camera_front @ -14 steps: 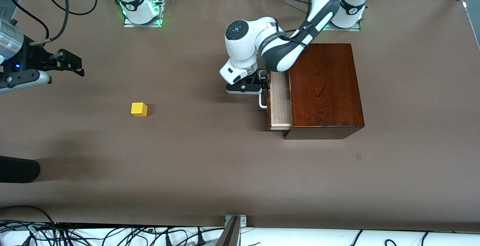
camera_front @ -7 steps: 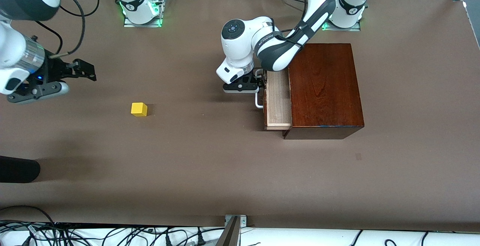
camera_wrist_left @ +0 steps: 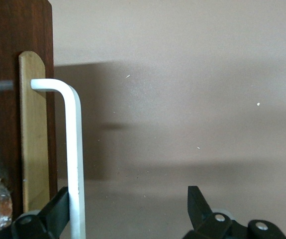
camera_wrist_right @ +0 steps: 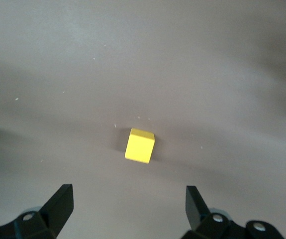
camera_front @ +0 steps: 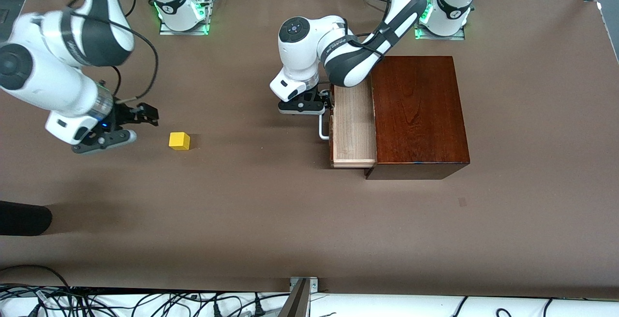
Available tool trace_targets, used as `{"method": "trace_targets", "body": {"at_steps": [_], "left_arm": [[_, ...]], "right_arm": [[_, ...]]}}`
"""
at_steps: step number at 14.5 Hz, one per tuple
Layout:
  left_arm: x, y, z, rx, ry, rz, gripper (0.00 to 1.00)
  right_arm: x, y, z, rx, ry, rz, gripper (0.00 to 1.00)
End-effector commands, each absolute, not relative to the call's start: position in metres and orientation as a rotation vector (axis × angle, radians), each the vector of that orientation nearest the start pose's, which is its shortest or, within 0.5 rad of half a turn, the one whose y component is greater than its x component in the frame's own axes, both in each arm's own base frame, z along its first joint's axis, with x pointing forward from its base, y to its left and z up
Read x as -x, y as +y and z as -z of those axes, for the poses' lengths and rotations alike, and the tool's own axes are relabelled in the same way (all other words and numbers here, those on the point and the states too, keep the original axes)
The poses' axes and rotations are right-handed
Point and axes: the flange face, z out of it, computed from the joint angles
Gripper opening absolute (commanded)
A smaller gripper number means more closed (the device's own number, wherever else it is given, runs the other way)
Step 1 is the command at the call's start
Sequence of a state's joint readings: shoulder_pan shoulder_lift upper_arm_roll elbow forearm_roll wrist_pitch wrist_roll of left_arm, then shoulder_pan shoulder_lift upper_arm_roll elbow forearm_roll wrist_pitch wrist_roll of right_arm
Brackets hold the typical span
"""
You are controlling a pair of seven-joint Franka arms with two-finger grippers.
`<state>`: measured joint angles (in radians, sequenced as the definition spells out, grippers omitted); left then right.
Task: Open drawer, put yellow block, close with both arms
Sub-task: 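Pull the drawer open with the left gripper while the right gripper reaches the cube, then grasp the yellow cube with the right gripper while the left gripper withdraws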
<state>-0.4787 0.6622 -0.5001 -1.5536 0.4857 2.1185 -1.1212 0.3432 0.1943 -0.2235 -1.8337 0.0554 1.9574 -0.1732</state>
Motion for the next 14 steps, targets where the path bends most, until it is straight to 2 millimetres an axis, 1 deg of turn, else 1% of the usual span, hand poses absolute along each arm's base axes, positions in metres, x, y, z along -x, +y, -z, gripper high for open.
{"method": "trace_targets", "body": {"at_steps": [1, 2, 3, 5, 7, 8, 9, 10, 11, 13, 14], "left_arm": [[-0.458, -0.548, -0.316, 3.141, 0.010, 0.171, 1.00], [-0.461, -0.546, -0.327, 3.143, 0.005, 0.186, 1.00], [-0.456, -0.545, -0.350, 3.137, -0.018, 0.212, 1.00], [-0.450, -0.530, -0.392, 3.062, -0.058, 0.201, 1.00], [-0.441, -0.512, -0.432, 3.004, -0.102, 0.181, 1.00], [-0.442, -0.495, -0.449, 2.949, -0.124, 0.165, 1.00], [-0.449, -0.475, -0.464, 2.910, -0.142, 0.145, 1.00], [-0.459, -0.457, -0.485, 2.909, -0.123, 0.127, 1.00], [-0.474, -0.434, -0.501, 2.927, -0.100, 0.065, 1.00], [-0.510, -0.377, -0.528, 2.972, -0.095, -0.030, 1.00], [-0.522, -0.354, -0.539, 2.993, -0.109, -0.066, 1.00]], "right_arm": [[-0.580, 0.085, -0.378, 3.097, -0.403, -0.043, 1.00], [-0.574, 0.083, -0.359, 3.097, -0.396, -0.012, 1.00], [-0.568, 0.081, -0.345, 3.100, -0.387, 0.010, 1.00], [-0.562, 0.079, -0.324, 3.106, -0.379, 0.032, 1.00], [-0.561, 0.079, -0.305, 3.102, -0.352, 0.013, 1.00], [-0.561, 0.079, -0.292, 3.093, -0.321, -0.009, 1.00], [-0.560, 0.078, -0.283, 3.090, -0.303, -0.013, 1.00], [-0.558, 0.077, -0.274, 3.094, -0.299, -0.017, 1.00], [-0.557, 0.077, -0.267, 3.098, -0.298, -0.010, 1.00], [-0.552, 0.074, -0.252, 3.107, -0.297, 0.005, 1.00], [-0.549, 0.073, -0.247, 3.110, -0.293, 0.020, 1.00]]}}
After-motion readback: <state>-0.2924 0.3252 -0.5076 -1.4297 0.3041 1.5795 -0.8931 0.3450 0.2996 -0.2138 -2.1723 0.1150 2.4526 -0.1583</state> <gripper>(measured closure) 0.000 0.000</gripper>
